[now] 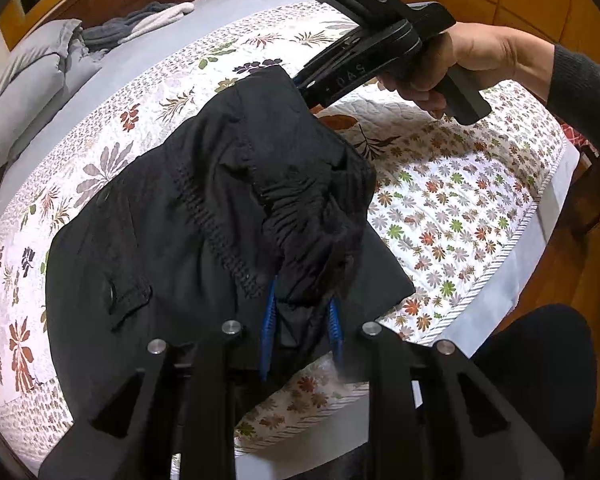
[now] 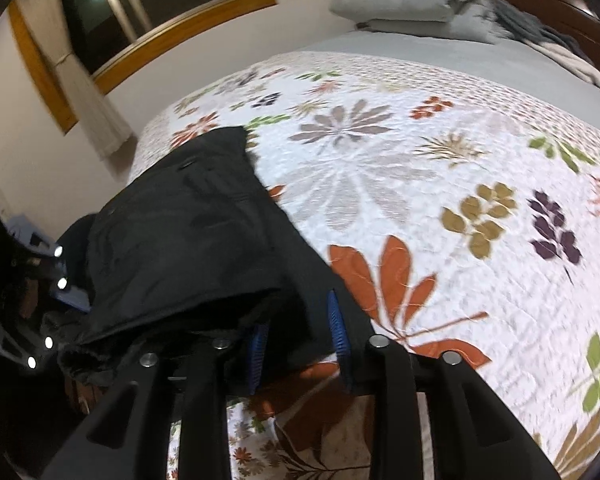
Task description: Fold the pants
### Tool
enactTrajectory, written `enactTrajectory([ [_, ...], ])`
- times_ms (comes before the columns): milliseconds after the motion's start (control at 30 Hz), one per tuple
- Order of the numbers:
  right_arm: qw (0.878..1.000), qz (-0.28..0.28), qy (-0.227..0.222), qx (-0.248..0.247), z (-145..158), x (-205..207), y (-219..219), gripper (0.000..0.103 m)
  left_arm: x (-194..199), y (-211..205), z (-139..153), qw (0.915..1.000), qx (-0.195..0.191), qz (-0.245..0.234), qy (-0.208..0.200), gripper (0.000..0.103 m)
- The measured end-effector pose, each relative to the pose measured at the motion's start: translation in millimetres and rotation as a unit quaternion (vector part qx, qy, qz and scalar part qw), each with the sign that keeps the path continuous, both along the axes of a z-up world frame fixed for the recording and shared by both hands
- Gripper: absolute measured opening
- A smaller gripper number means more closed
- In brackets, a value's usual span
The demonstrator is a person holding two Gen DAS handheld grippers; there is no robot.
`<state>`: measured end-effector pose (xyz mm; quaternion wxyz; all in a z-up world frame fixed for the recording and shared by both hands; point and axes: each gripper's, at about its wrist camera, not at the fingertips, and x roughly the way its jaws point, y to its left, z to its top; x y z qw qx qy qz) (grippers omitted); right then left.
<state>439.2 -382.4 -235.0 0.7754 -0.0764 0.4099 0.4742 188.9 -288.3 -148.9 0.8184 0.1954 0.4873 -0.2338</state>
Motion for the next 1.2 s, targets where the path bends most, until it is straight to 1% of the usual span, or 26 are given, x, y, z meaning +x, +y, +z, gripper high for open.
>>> enactTrajectory([
  [133,1.0,-0.021,-0.002,-0.009,2,-5,0,0.031,3,5,-2,0.9998,-0.018,0.001,0.012,0.022],
  [200,0.999,-0.041,-0.001,-0.018,2,-6,-2,0.034,4,8,-1,0.9995,-0.026,0.001,0.016,0.023],
  [233,0.999,-0.048,0.003,-0.019,2,-6,-3,0.034,5,10,-2,0.9991,-0.037,-0.001,0.023,0.026],
  [300,0.997,-0.071,0.009,-0.017,4,-7,-6,0.034,9,16,-5,0.9968,-0.066,0.0,0.044,0.028],
  [333,0.997,-0.078,0.012,-0.018,5,-8,-6,0.034,12,22,-6,0.9947,-0.086,0.002,0.055,0.029],
  [400,0.995,-0.097,0.007,-0.037,7,-12,-2,0.034,17,31,-7,0.9896,-0.124,0.003,0.072,0.03],
  [467,0.991,-0.125,0.013,-0.047,6,-15,-1,0.04,22,45,-8,0.9801,-0.175,0.005,0.094,0.03],
  [500,0.989,-0.137,0.017,-0.047,6,-15,-1,0.04,25,55,-9,0.9723,-0.206,0.009,0.11,0.03],
  [600,0.985,-0.163,0.013,-0.052,8,-21,0,0.042,27,71,-11,0.9564,-0.257,0.014,0.139,0.031],
  [633,0.984,-0.171,0.012,-0.054,9,-24,0,0.044,25,79,-8,0.9492,-0.279,0.012,0.144,0.034],
  [667,0.982,-0.18,0.013,-0.051,10,-27,-1,0.047,22,85,-4,0.9438,-0.297,0.01,0.144,0.037],
  [700,0.981,-0.184,0.016,-0.05,11,-29,-1,0.048,21,89,-1,0.9401,-0.309,0.009,0.144,0.044],
  [733,0.98,-0.189,0.015,-0.054,11,-32,-1,0.048,20,94,3,0.9333,-0.327,0.003,0.149,0.048],
  [767,0.98,-0.192,0.015,-0.057,11,-35,0,0.048,19,97,6,0.9291,-0.338,0.0,0.15,0.048],
  [800,0.979,-0.195,0.016,-0.059,11,-37,1,0.048,18,99,10,0.9266,-0.346,-0.003,0.147,0.048],
  [867,0.976,-0.206,0.011,-0.068,12,-41,1,0.048,19,110,22,0.9295,-0.348,-0.004,0.121,0.048],
  [933,0.972,-0.224,0.002,-0.069,19,-47,-3,0.048,27,129,29,0.9312,-0.35,0.008,0.102,0.055],
  [1000,0.967,-0.247,-0.008,-0.067,25,-54,-10,0.048,40,149,31,0.932,-0.349,0.034,0.092,0.057],
  [1033,0.964,-0.259,-0.019,-0.063,29,-60,-13,0.049,46,158,31,0.9308,-0.351,0.044,0.093,0.057],
  [1067,0.963,-0.263,-0.028,-0.051,34,-70,-16,0.05,49,164,29,0.9302,-0.351,0.05,0.095,0.057],
  [1133,0.965,-0.254,-0.047,-0.041,43,-91,-11,0.05,54,175,26,0.9335,-0.341,0.062,0.092,0.058],
  [1167,0.971,-0.231,-0.055,-0.018,49,-108,-3,0.05,56,179,23,0.9355,-0.335,0.067,0.091,0.058],
  [1200,0.974,-0.22,-0.06,-0.012,52,-116,2,0.05,57,183,20,0.9356,-0.334,0.071,0.091,0.058],
])
